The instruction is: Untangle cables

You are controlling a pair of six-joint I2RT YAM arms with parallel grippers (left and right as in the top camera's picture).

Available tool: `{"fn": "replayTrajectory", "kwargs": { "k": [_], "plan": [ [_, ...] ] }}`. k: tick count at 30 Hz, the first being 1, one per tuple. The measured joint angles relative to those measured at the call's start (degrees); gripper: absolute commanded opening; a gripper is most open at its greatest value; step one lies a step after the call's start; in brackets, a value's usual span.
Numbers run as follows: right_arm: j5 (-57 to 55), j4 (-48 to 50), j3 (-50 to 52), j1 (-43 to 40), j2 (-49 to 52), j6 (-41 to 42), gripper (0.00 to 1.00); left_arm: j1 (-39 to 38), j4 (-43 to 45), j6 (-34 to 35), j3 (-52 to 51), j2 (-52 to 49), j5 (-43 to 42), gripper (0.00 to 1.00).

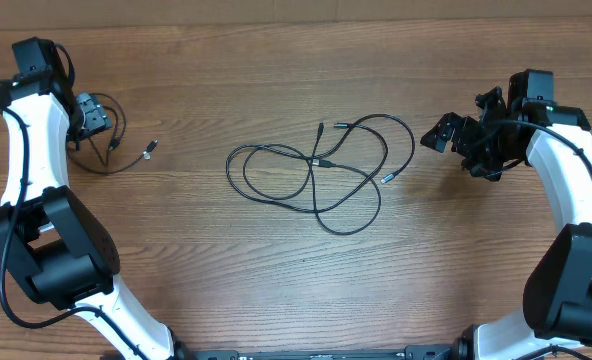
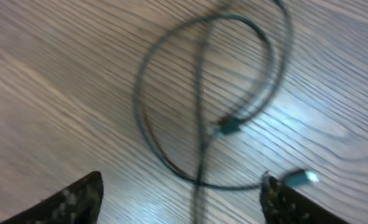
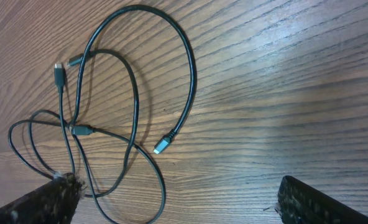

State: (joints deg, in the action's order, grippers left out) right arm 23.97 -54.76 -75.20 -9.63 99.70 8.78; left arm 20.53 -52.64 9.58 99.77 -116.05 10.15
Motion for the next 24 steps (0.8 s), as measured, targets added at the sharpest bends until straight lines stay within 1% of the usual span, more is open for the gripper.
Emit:
{"fn": "replayTrajectory", "kwargs": {
  "k": [3, 7, 11, 13, 14, 15, 16, 17, 18, 19, 20, 24],
  "plan": [
    [0.0, 0.0, 0.0, 0.0, 0.0, 0.0, 1.0, 0.0, -1.1, -0.2, 0.0, 0.0, -5.0, 0.88],
    [0.0, 0.0, 0.0, 0.0, 0.0, 0.0, 1.0, 0.0, -3.0, -0.2, 0.0, 0.0, -12.3, 0.89],
    [0.0, 0.0, 0.0, 0.0, 0.0, 0.0, 1.0, 0.0, -5.2, -0.2, 0.0, 0.0, -18.9, 0.88],
    [0.0, 0.0, 0.0, 0.0, 0.0, 0.0, 1.0, 0.0, -6.7, -0.2, 0.0, 0.0, -21.6, 0.82],
    [0.0, 0.0, 0.0, 0.0, 0.0, 0.0, 1.0, 0.0, -7.5, -0.2, 0.0, 0.0, -22.7, 0.73],
    [0.0, 0.0, 0.0, 0.0, 0.0, 0.0, 1.0, 0.0, -8.5, 0.0, 0.0, 0.0, -24.0, 0.61],
    [0.0, 0.0, 0.0, 0.0, 0.0, 0.0, 1.0, -0.1, -9.1, -0.3, 0.0, 0.0, -24.8, 0.41],
    [0.0, 0.0, 0.0, 0.0, 0.0, 0.0, 1.0, -0.2, -9.6, -0.4, 0.0, 0.0, -25.4, 0.18],
    [0.0, 0.0, 0.0, 0.0, 0.0, 0.0, 1.0, -0.2, -10.3, -0.3, 0.0, 0.0, -26.2, 0.09],
    [0.0, 0.0, 0.0, 0.0, 0.0, 0.0, 1.0, -0.3, -11.1, -0.4, 0.0, 0.0, -26.8, 0.05],
    [0.0, 0.0, 0.0, 0.0, 0.0, 0.0, 1.0, -0.6, -11.7, -0.3, 0.0, 0.0, -27.3, 0.04],
    [0.0, 0.0, 0.0, 0.0, 0.0, 0.0, 1.0, -2.5, -14.4, -0.6, 0.0, 0.0, -28.9, 0.05]
  ]
}}
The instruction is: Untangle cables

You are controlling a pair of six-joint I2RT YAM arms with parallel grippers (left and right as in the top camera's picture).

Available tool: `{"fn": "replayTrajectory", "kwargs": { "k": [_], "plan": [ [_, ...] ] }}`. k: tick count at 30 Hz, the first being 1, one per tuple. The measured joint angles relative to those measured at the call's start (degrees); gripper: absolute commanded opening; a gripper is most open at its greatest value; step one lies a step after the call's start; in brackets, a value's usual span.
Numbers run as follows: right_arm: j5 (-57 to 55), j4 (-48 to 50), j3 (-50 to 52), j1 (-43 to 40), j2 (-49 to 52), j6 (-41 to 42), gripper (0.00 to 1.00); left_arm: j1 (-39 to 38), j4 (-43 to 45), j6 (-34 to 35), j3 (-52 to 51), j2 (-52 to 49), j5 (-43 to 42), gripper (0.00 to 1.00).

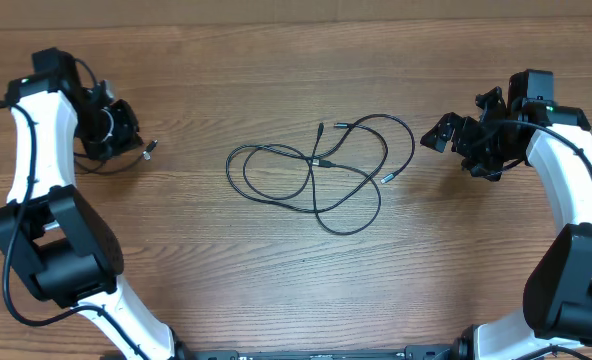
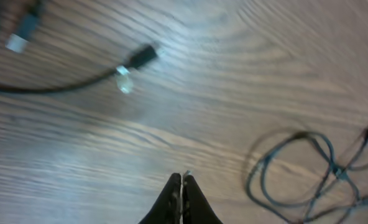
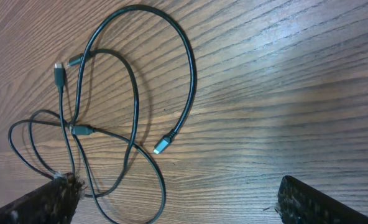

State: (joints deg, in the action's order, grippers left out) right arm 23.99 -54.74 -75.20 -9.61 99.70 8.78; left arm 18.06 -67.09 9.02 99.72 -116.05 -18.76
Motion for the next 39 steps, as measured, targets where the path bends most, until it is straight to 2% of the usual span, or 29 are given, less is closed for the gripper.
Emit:
{"fn": "replayTrajectory", "kwargs": {
  "k": [4, 12, 18, 20, 26, 32, 35, 39],
  "plan": [
    [0.0, 0.0, 0.0, 0.0, 0.0, 0.0, 1.0, -3.4, -1.7, -0.2, 0.0, 0.0, -0.7, 0.08],
    [0.0, 0.0, 0.0, 0.0, 0.0, 0.0, 1.0, -12.0, -1.8, -0.7, -0.7, 0.0, 0.1, 0.36],
    [0.0, 0.0, 0.0, 0.0, 0.0, 0.0, 1.0, -18.0, 0.6, -0.9, -4.6, 0.0, 1.2, 0.39],
    [0.0, 0.0, 0.0, 0.0, 0.0, 0.0, 1.0, -20.0, 2.5, -0.9, -6.6, 0.0, 1.7, 0.43],
    [0.0, 0.0, 0.0, 0.0, 0.0, 0.0, 1.0, -23.7, 9.4, -1.1, -12.6, 0.0, 3.0, 0.47],
    [0.0, 0.0, 0.0, 0.0, 0.0, 0.0, 1.0, -24.7, 14.3, -1.1, -17.6, 0.0, 3.7, 0.52],
    [0.0, 0.0, 0.0, 0.0, 0.0, 0.0, 1.0, -24.7, 15.6, -1.1, -19.2, 0.0, 4.9, 0.57],
    [0.0, 0.0, 0.0, 0.0, 0.0, 0.0, 1.0, -24.7, 17.6, -1.1, -20.9, 0.0, 7.9, 0.59]
  ]
}}
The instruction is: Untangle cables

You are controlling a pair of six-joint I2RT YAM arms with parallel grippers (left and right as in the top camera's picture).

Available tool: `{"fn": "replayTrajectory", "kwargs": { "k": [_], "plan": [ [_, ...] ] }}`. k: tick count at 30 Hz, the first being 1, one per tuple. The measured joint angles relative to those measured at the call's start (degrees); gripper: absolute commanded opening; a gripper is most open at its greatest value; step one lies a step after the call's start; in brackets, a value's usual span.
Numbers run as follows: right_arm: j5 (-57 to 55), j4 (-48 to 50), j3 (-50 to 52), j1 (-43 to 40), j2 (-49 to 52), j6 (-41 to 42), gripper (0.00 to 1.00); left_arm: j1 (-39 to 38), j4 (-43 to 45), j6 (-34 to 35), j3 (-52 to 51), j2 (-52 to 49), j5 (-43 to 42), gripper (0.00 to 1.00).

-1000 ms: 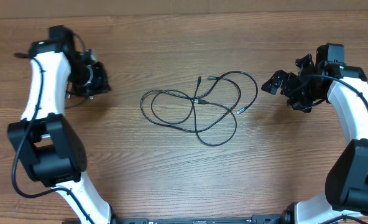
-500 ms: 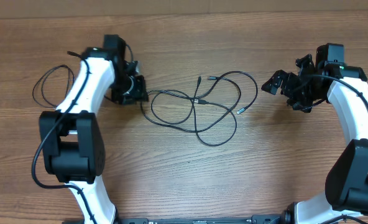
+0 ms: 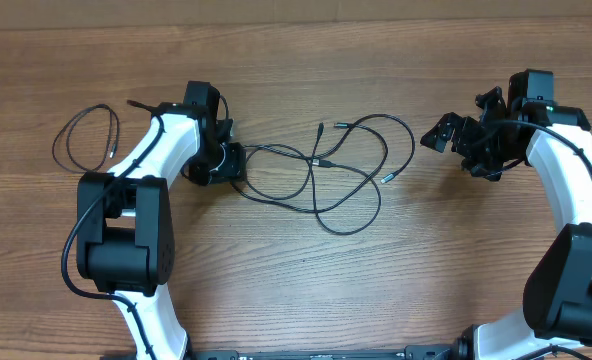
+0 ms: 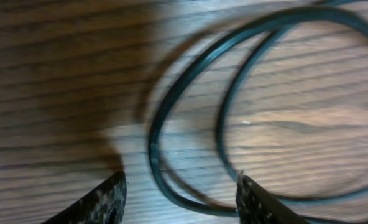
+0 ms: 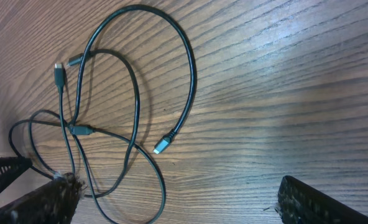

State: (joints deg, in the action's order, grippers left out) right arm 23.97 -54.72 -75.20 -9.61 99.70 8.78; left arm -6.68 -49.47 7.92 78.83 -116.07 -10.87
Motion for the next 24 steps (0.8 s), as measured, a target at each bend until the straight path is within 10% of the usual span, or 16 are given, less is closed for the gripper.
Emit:
{"fn": "replayTrajectory", "kwargs": {
  "k": [24],
  "plan": [
    [0.0, 0.0, 0.0, 0.0, 0.0, 0.0, 1.0, -1.9, 7.2, 7.2, -2.4, 0.6, 3.9, 0.4]
  ]
}}
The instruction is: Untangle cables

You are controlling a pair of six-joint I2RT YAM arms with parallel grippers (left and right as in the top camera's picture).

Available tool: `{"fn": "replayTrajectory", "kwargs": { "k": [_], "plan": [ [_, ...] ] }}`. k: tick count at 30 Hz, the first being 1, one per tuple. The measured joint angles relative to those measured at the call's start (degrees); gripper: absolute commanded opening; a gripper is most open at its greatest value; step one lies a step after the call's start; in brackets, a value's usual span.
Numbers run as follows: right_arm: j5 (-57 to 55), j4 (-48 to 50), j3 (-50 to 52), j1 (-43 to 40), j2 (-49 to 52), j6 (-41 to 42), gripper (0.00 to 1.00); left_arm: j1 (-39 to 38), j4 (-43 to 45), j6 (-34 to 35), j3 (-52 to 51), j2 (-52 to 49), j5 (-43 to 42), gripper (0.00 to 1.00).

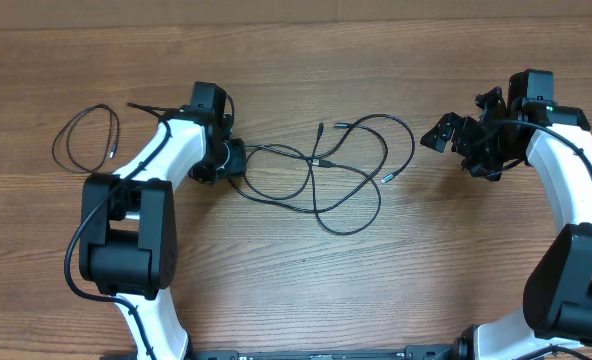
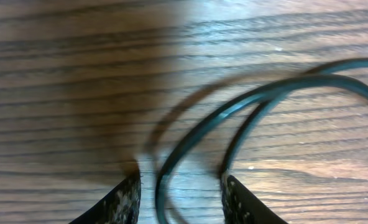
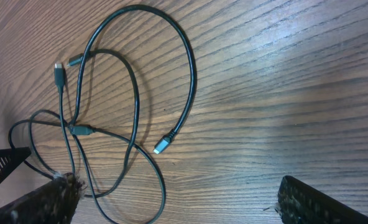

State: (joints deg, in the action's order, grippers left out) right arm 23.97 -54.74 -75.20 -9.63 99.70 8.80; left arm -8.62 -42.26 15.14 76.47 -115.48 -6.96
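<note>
Black cables (image 1: 316,175) lie tangled in loops at the table's middle, with several plug ends showing. My left gripper (image 1: 233,160) is low at the tangle's left end. In the left wrist view it (image 2: 179,202) is open, and a curved cable strand (image 2: 171,158) passes between its fingers (image 2: 125,199). My right gripper (image 1: 439,135) hovers to the right of the tangle, wide open and empty (image 3: 178,202). A silver-tipped plug (image 3: 162,146) lies ahead of it.
A separate black cable (image 1: 86,140) lies coiled in a loose loop at the far left, apart from the tangle. The wooden table (image 1: 306,290) carries nothing else in view.
My left gripper stays at the tangle's left end, lower over the strand, and its fingers stand closer together around it. The right arm and the cables have not moved.
My left gripper was open over a small cable at the far left. It then showed shut a little to the right of there. Later that cable lay alone as a loop and the gripper was open at the tangle's left end, where it remains.
</note>
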Motion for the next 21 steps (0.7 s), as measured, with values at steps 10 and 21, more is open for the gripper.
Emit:
{"fn": "replayTrajectory", "kwargs": {
  "k": [10, 21],
  "plan": [
    [0.6, -2.0, 0.0, 0.0, 0.0, 0.3, 1.0, -2.6, -0.1, 1.0, -1.9, 0.9, 0.2, 0.04],
    [7.4, -5.8, 0.0, 0.0, 0.0, 3.6, 1.0, -2.7, -24.1, -3.4, 12.9, -0.2, -0.9, 0.04]
  ]
}}
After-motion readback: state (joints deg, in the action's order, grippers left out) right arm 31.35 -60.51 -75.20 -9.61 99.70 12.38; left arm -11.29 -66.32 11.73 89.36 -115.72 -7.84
